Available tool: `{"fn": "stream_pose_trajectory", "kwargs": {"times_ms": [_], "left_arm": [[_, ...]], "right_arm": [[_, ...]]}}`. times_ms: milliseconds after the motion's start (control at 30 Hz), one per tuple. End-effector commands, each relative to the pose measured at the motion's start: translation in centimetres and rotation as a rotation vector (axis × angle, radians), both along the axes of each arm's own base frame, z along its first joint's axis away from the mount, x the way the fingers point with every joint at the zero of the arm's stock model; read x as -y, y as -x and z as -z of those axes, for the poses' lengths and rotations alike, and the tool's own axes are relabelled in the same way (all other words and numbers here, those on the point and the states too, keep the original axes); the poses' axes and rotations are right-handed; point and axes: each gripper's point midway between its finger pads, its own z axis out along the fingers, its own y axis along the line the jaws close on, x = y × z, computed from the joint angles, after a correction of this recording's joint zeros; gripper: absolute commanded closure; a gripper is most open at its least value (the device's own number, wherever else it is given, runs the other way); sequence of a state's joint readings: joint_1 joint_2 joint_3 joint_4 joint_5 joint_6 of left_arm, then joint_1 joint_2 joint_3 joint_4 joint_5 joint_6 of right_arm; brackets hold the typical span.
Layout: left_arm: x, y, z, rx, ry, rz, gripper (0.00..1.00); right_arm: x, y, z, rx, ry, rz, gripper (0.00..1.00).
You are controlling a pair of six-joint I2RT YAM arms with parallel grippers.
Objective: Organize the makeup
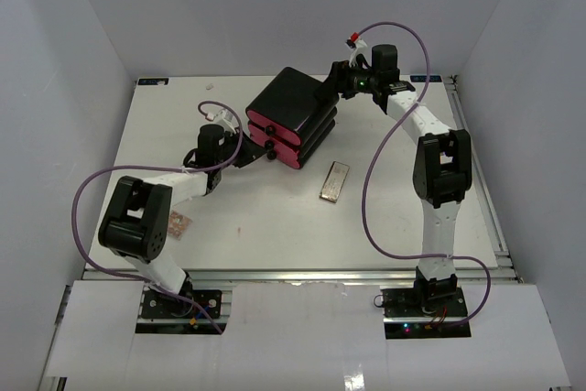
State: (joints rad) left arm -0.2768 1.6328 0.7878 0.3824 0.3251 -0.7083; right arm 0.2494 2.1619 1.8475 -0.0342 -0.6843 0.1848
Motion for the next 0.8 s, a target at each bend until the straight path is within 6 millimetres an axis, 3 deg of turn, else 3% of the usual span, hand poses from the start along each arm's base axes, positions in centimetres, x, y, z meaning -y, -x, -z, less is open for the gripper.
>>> {"fn": "stream_pose_trajectory", "kwargs": {"times_ms": [0, 267, 467, 567, 767], "left_arm": [[0.6, -2.9, -2.6, 0.087, 0.017, 0.009, 0.73], [1.0, -3.5, -3.4, 0.11, 0.019, 0.026, 0.64], [-0.9, -1.1, -3.7, 0.142, -0.033, -0.023, 0.38], [-1.6, 0.8, -2.9, 0.131, -0.044, -0.028, 0.31], [-1.4, 3.0, 0.1, 0.063, -0.036, 0.011, 0.31]], "right_arm": [[-0.8, 2.6, -0.3, -0.031, -0.012, -0.075, 0.2], [-1.1, 3.8, -0.2, -0.04, -0.014, -0.105, 0.2], [-0.4, 3.2, -1.7, 0.006, -0.003, -0.078, 0.15], [-0.1, 3.0, -2.5, 0.018, -0.007, -0.068, 0.15], [0.3, 2.9, -2.7, 0.025, -0.007, -0.066, 0.14]]}}
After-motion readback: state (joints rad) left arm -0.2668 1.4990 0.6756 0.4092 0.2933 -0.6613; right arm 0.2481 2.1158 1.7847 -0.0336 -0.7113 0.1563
